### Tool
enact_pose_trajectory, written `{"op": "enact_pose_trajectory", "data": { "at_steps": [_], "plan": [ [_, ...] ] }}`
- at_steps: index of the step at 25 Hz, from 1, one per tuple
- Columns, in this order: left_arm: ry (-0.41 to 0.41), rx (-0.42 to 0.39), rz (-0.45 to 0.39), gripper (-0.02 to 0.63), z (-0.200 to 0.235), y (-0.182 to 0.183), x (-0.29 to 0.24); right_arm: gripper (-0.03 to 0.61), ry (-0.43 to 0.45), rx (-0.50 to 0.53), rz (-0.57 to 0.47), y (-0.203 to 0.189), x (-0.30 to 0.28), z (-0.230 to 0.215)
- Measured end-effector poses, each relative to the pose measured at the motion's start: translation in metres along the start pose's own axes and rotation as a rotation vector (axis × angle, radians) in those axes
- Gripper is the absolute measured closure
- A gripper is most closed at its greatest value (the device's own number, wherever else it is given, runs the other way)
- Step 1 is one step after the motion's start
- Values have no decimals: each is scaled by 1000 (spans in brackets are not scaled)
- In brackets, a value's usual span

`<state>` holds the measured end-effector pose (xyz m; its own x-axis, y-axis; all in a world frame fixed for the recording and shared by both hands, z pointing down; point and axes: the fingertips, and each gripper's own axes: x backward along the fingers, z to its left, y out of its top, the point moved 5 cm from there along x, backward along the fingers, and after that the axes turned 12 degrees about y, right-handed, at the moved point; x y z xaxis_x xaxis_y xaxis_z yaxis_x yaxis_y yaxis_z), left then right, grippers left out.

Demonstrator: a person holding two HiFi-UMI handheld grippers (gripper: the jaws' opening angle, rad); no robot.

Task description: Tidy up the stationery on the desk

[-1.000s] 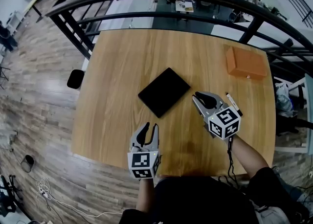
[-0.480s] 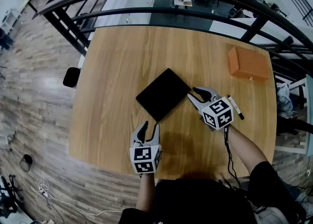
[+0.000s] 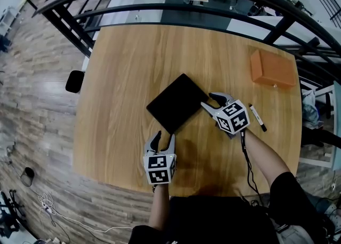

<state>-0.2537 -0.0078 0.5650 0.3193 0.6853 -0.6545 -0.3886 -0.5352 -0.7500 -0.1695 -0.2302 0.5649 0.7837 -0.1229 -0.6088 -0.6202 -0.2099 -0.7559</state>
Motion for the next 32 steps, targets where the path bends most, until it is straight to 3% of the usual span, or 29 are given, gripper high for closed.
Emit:
{"op": "enact_pose_trajectory", "data": {
  "at_steps": [17, 23, 26, 32],
  "plan": [
    [-28, 8, 76, 410, -3, -10, -24, 325, 40, -78, 59, -4, -20, -17],
    [-41, -10, 97, 402, -10, -9, -27, 334, 81, -106, 69, -7, -20, -17],
    [-48, -15, 101, 403, -9, -9, -28, 369, 103, -124, 67, -7, -21, -15],
    [-45, -27, 107, 438, -3, -9, -29, 373, 103, -147, 60, -9, -21, -10]
  ]
}}
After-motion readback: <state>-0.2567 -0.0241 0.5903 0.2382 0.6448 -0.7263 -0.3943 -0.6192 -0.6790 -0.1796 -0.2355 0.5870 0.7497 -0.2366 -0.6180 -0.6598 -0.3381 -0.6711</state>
